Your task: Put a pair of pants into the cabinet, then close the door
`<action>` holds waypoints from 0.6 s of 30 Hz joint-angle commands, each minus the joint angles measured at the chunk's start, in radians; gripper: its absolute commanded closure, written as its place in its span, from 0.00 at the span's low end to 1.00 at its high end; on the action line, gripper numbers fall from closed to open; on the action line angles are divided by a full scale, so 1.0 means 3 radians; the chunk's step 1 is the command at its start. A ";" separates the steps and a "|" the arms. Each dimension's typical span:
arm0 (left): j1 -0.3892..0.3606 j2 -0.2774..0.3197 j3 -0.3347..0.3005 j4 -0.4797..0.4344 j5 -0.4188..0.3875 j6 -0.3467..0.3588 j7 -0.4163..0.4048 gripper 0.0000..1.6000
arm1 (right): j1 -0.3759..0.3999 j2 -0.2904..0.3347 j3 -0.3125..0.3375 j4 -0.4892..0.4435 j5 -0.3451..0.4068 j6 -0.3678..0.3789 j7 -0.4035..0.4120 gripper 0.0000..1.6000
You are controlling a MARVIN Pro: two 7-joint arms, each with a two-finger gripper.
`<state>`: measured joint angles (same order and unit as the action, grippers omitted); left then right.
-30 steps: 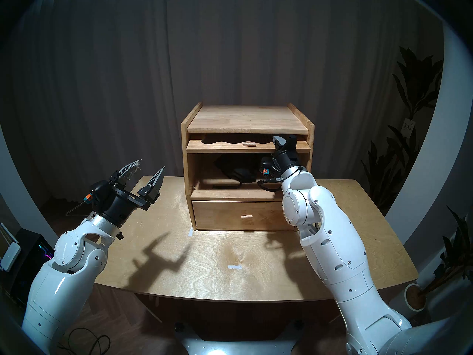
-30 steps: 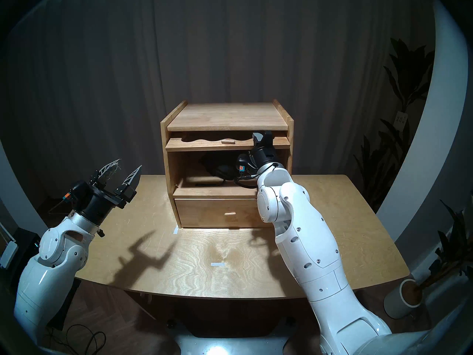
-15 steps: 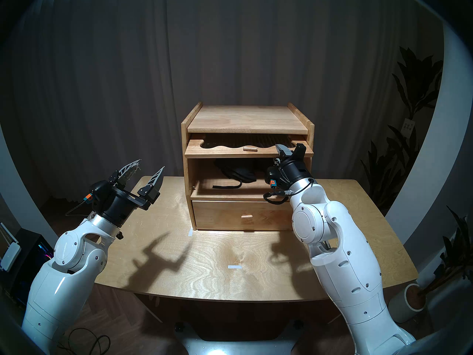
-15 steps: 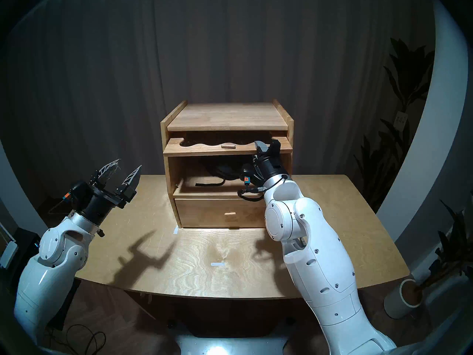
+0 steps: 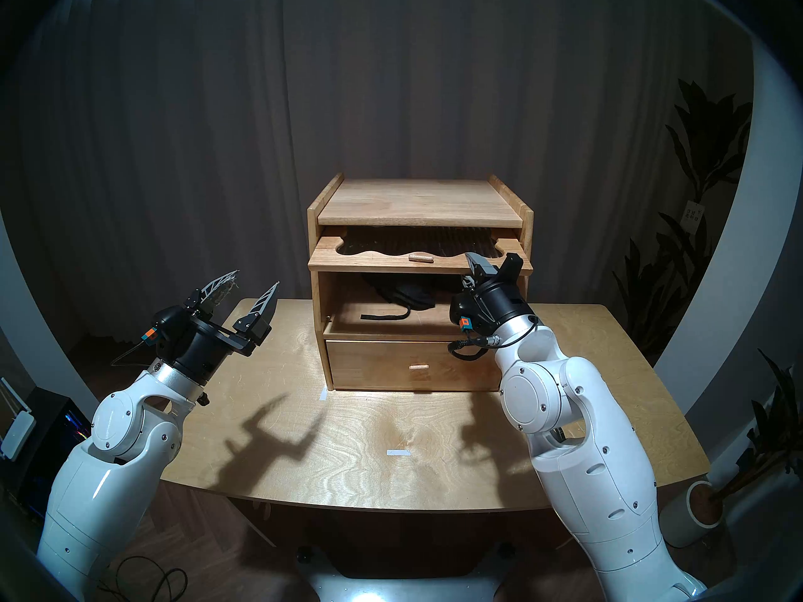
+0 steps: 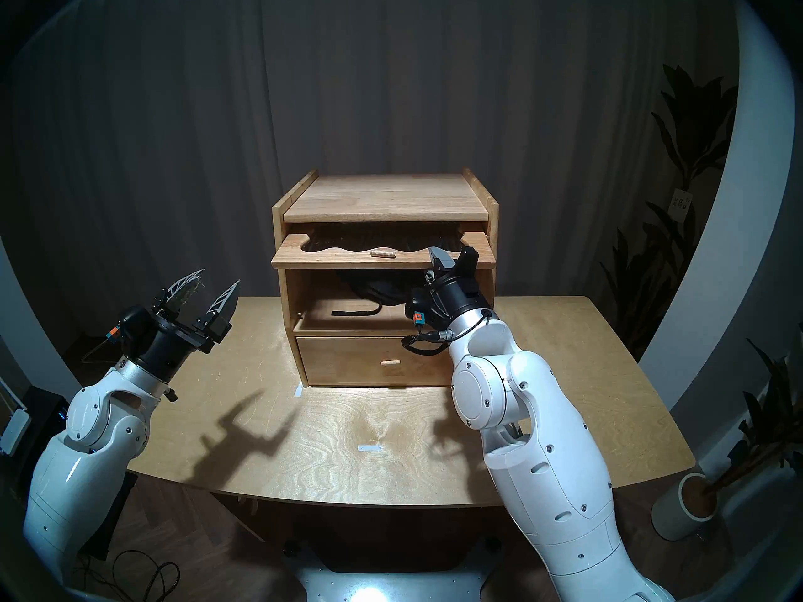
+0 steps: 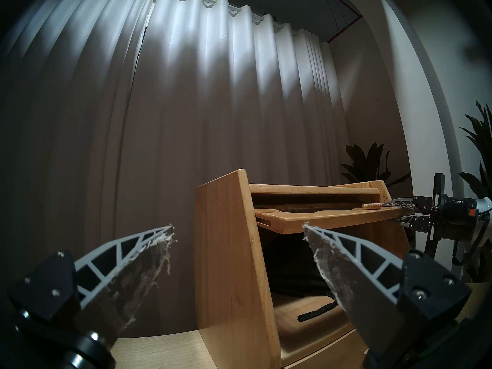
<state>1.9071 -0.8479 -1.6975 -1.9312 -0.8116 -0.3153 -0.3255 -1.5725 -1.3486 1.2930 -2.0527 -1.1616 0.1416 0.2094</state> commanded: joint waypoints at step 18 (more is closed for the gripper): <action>-0.0034 0.0003 -0.0030 -0.0038 0.0005 -0.0032 0.0007 0.00 | -0.0790 0.0211 0.0220 -0.0642 0.0307 -0.0061 -0.0018 1.00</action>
<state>1.9071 -0.8474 -1.6973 -1.9311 -0.8116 -0.3159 -0.3245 -1.7149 -1.3076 1.3415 -2.1716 -1.1048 0.1363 0.1980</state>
